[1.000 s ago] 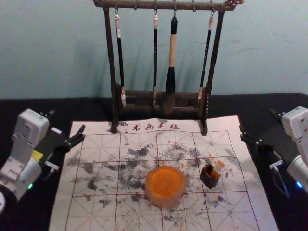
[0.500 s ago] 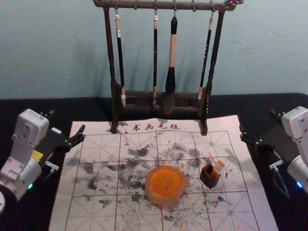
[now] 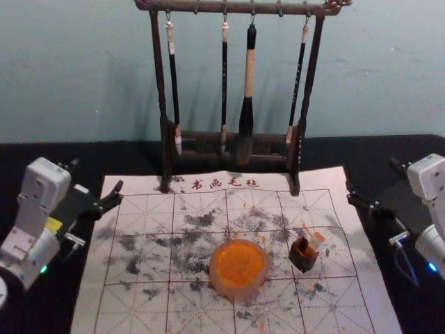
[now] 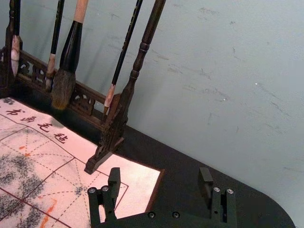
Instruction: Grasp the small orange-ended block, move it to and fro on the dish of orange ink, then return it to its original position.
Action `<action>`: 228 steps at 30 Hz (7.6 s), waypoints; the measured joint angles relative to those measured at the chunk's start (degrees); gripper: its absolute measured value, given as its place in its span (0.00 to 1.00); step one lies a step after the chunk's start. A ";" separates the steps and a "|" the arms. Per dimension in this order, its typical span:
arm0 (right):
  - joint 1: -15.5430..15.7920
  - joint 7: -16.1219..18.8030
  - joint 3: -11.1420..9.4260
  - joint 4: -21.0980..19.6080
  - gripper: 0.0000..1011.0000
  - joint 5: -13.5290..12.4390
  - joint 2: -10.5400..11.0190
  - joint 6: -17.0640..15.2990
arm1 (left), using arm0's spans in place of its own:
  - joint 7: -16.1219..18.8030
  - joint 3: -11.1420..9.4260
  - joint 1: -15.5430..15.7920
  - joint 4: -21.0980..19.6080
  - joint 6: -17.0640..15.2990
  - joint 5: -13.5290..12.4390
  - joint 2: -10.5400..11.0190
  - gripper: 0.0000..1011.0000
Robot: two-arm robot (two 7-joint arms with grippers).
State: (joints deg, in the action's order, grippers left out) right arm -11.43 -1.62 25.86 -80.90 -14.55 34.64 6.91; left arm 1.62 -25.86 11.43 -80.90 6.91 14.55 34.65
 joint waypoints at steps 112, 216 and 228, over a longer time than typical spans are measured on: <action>6.33 31.34 -5.75 -3.39 0.99 -16.90 -1.68 -11.64 | 0.00 0.00 0.00 0.00 0.00 0.00 0.00 0.99; 5.52 31.35 -5.55 -6.42 0.08 -18.13 -0.31 -10.57 | 0.00 0.00 0.00 0.00 0.00 0.00 0.00 0.99; 3.86 31.07 -5.42 -7.99 0.08 -17.76 -0.42 -10.48 | 0.00 0.00 0.00 0.00 0.00 0.00 0.00 0.99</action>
State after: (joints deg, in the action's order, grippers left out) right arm -7.57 29.45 20.44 -88.89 -32.31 34.22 -3.57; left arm 1.62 -25.86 11.43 -80.90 6.91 14.55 34.64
